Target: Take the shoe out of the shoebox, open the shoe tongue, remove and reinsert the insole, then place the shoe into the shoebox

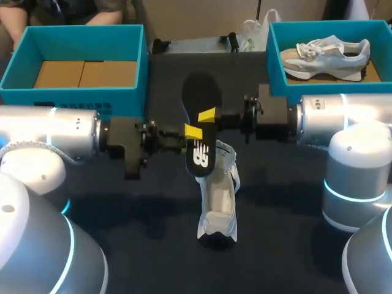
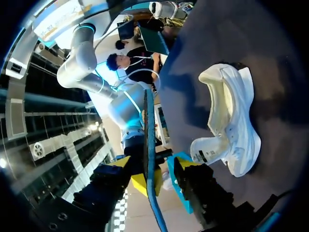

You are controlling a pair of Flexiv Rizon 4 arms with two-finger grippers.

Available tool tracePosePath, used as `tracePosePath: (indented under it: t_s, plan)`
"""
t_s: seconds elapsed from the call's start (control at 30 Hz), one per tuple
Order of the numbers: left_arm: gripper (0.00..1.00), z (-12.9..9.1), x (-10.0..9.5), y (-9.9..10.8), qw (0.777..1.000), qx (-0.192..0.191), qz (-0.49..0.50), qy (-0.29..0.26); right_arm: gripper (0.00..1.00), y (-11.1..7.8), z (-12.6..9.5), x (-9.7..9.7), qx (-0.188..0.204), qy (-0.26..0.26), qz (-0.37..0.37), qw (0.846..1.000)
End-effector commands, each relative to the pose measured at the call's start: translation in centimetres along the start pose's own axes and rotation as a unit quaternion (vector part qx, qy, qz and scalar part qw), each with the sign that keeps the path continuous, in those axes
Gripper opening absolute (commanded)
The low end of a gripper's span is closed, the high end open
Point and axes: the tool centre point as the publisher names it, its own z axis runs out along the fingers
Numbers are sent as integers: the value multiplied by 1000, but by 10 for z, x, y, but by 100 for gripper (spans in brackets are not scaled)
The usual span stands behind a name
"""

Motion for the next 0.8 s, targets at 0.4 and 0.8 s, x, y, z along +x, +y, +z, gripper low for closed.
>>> tracePosePath:
  t_s: [0.4, 0.8]
  plan:
    - [100, -85, -24, 36, 991, 51, -66, 109, 0, -5, 2, -24, 32, -8, -6, 999]
    - [100, -91, -36, 56, 961, 83, -91, 248, 0, -10, 4, -44, 33, -17, 3, 999]
